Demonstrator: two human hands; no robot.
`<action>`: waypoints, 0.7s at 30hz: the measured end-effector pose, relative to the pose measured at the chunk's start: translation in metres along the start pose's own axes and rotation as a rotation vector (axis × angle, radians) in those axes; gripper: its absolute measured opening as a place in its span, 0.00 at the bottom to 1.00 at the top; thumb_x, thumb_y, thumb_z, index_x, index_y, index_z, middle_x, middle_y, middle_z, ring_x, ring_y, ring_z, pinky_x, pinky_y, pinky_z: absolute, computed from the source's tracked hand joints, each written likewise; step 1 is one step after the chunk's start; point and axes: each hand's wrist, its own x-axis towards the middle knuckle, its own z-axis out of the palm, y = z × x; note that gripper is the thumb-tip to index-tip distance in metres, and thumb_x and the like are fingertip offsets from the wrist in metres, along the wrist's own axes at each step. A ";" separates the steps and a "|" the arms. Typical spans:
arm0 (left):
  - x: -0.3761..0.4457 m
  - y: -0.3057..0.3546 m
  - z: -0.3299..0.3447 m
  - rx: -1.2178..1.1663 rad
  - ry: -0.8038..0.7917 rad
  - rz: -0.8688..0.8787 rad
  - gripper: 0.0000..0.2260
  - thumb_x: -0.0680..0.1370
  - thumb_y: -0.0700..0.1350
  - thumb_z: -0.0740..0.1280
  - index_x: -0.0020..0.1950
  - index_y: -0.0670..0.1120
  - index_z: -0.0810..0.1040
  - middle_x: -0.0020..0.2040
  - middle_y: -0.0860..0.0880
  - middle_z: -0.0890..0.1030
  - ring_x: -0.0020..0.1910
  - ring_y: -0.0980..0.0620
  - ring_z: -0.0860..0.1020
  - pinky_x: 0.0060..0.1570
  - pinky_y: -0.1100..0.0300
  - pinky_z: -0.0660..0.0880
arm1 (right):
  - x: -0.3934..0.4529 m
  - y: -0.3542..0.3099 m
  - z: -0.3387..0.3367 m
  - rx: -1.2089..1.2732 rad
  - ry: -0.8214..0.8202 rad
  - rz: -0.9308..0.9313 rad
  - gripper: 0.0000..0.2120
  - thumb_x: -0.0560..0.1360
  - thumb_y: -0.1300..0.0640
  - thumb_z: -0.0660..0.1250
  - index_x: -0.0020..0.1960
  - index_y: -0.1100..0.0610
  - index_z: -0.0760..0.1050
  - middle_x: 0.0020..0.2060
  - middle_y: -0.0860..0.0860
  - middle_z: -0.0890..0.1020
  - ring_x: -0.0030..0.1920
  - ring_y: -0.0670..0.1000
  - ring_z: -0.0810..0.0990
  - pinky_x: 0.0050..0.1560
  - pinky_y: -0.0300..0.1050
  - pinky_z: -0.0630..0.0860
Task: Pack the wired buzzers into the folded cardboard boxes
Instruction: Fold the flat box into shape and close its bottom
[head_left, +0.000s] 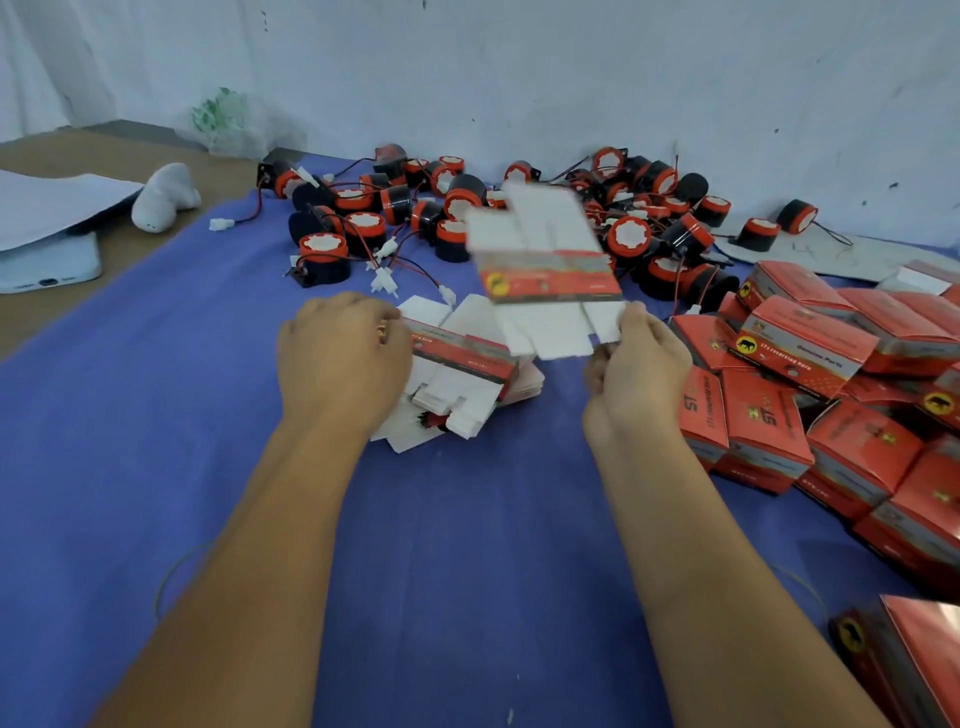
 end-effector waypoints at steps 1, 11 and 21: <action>-0.002 0.008 0.002 0.032 0.033 0.094 0.14 0.77 0.44 0.60 0.54 0.45 0.84 0.54 0.46 0.83 0.53 0.41 0.77 0.54 0.48 0.73 | -0.001 -0.001 0.001 0.072 0.003 0.016 0.14 0.83 0.57 0.60 0.38 0.57 0.68 0.21 0.45 0.67 0.21 0.45 0.64 0.24 0.37 0.65; -0.021 0.037 0.040 0.367 -0.327 0.326 0.17 0.82 0.49 0.56 0.69 0.62 0.71 0.77 0.55 0.62 0.76 0.47 0.58 0.68 0.45 0.55 | -0.014 0.010 0.002 0.019 -0.213 0.062 0.06 0.82 0.63 0.59 0.46 0.59 0.71 0.32 0.51 0.80 0.27 0.45 0.75 0.31 0.38 0.72; -0.006 0.015 0.007 -0.665 -0.005 0.226 0.24 0.78 0.44 0.69 0.73 0.54 0.67 0.78 0.54 0.61 0.78 0.57 0.56 0.76 0.56 0.57 | -0.012 0.008 -0.005 -0.017 -0.453 0.273 0.14 0.82 0.65 0.55 0.61 0.50 0.70 0.26 0.50 0.72 0.25 0.48 0.65 0.27 0.41 0.63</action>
